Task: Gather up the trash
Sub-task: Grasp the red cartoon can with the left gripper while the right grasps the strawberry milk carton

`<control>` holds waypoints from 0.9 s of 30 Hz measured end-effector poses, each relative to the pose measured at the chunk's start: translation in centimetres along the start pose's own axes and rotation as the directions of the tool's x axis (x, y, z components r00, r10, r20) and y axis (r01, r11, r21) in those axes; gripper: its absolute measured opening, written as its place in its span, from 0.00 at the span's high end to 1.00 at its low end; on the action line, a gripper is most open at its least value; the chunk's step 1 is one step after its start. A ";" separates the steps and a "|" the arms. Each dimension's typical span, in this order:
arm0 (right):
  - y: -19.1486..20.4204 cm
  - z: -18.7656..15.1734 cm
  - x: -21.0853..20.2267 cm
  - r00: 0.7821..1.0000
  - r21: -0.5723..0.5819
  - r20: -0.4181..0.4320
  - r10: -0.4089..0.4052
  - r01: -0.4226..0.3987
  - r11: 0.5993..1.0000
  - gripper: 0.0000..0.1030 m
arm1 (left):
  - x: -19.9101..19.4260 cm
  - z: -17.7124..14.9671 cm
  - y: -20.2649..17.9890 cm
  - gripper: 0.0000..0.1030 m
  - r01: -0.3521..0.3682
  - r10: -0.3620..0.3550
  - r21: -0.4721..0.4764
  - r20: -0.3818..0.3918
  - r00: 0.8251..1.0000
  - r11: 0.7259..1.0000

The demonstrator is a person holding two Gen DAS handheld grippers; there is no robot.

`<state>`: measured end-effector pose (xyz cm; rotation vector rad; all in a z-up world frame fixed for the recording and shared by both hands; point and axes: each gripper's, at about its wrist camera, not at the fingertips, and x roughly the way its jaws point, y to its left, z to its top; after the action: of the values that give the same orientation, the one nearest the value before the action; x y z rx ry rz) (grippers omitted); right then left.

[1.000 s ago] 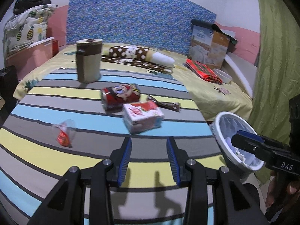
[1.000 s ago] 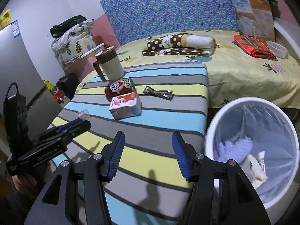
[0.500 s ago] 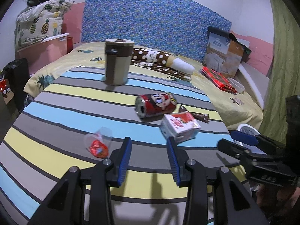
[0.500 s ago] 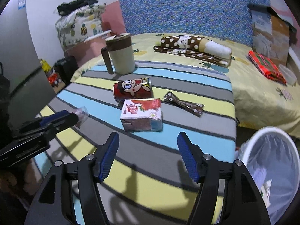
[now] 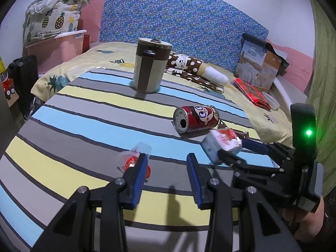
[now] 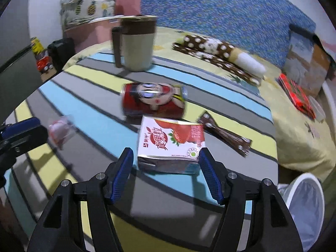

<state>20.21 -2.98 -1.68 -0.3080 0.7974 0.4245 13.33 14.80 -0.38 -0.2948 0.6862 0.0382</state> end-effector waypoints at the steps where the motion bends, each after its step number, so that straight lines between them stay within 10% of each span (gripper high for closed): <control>1: -0.6 -0.1 -0.1 1.000 0.013 -0.004 -0.006 0.006 1.000 0.36 | 0.1 0.1 -0.1 0.61 0.002 -0.002 0.001 0.000 1.000 1.000; 11: -7.5 -3.1 -2.7 0.999 0.232 -0.024 -0.022 0.027 0.972 0.36 | 1.0 0.9 -2.0 0.61 0.026 -0.026 0.045 -0.003 1.000 0.999; 16: -5.9 -1.8 -3.3 0.998 0.304 0.052 0.045 -0.059 0.951 0.33 | 1.3 1.6 -2.7 0.61 0.028 -0.028 0.065 0.002 1.000 0.997; 27: -4.4 0.3 1.4 0.999 0.361 -0.029 -0.042 0.049 0.931 0.32 | 1.4 1.9 -1.6 0.59 0.020 -0.020 0.048 0.000 1.000 0.999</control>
<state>23.34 -6.36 -2.08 0.0144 0.8696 0.2233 15.83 13.67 0.58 -0.2556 0.6828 0.0022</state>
